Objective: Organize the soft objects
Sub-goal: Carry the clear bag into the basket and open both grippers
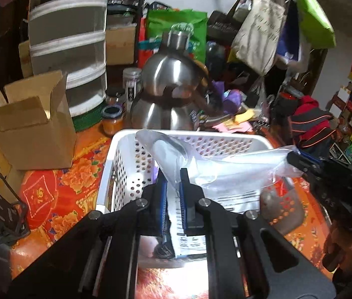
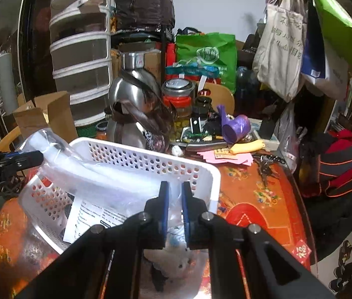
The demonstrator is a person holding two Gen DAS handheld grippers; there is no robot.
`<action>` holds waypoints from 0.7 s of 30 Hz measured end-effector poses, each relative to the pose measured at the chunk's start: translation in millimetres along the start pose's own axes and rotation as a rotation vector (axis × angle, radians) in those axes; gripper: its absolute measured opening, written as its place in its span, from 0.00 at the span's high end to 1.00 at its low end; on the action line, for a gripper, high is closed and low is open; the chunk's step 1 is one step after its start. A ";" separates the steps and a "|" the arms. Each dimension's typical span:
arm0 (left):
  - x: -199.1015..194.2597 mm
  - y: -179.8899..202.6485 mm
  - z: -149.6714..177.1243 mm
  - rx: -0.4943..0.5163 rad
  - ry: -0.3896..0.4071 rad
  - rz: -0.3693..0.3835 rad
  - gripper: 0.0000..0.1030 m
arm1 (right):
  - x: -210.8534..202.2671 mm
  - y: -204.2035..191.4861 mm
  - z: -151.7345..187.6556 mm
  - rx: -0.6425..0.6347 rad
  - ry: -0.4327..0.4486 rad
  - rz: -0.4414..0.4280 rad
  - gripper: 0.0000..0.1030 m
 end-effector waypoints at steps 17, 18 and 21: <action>6.9 -14.8 24.2 0.009 -0.001 -0.049 0.23 | 13.4 0.8 19.1 0.015 -0.028 0.007 0.24; 6.1 -15.0 25.2 0.007 -0.007 -0.050 0.23 | 12.8 2.7 20.6 0.025 -0.037 -0.001 0.21; -0.8 -11.9 30.9 0.016 -0.008 -0.045 0.20 | 5.7 5.8 25.5 0.042 -0.038 -0.004 0.06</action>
Point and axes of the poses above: each gripper's, at about its wrist camera, not at the fingertips, and x roughly the way its jaws point, y to its right, z to its underside, the point moved 4 cm from there along x, roughly the way its jaws point, and after that the axes turned 2 degrees about y, right-handed, at the moved point
